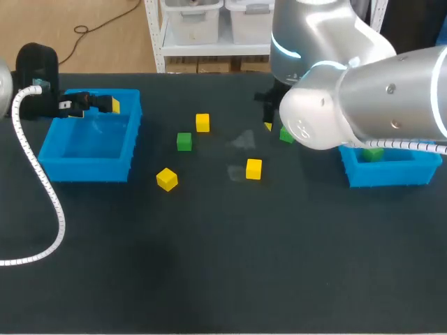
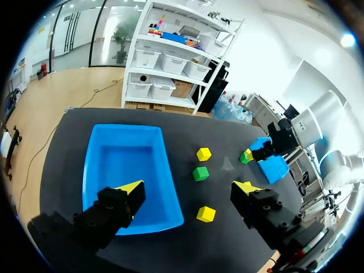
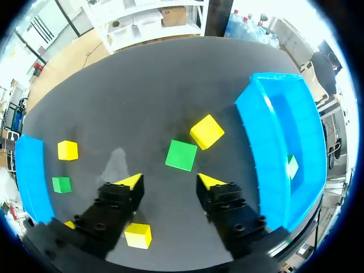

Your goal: Put the green cubes in the right bin and the yellow cubes in the left bin.

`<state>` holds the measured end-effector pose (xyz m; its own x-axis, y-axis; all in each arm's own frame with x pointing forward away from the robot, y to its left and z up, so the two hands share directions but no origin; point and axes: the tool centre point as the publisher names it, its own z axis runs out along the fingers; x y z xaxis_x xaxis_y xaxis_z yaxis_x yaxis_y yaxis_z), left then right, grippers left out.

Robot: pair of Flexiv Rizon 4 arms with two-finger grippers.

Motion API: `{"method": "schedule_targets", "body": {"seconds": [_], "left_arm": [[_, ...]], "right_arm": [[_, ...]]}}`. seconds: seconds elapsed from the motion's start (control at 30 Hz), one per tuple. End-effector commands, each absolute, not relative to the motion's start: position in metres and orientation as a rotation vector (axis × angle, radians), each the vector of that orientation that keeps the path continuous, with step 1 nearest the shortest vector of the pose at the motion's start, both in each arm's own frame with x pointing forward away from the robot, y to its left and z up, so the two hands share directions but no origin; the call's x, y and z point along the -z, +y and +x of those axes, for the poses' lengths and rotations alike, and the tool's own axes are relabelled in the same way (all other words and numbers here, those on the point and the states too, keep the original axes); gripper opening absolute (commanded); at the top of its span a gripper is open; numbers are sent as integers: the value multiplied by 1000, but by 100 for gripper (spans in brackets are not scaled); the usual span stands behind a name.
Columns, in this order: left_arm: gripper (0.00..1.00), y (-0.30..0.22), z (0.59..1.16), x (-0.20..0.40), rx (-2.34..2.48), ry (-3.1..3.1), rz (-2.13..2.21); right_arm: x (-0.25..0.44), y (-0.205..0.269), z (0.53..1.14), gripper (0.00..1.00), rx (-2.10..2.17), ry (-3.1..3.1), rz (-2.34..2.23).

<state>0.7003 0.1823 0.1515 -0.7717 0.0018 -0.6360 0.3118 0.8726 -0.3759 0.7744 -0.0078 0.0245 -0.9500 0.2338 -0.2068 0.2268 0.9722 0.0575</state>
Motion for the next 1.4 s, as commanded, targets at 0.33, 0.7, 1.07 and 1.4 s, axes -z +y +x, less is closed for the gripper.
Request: {"method": "schedule_targets", "body": {"seconds": [0.33,0.7,1.07,1.4], "left_arm": [[100,185,700,-150,635,2375,231],[100,185,700,-150,635,2375,231],[100,185,700,-150,635,2375,231],[100,185,700,-150,635,2375,231]], "right_arm": [[-3,-9,782,100,-77,2940,337],[10,-11,795,100,-103,2963,332],[15,-9,803,100,-104,2973,311],[16,-3,807,100,-124,2977,288]]}}
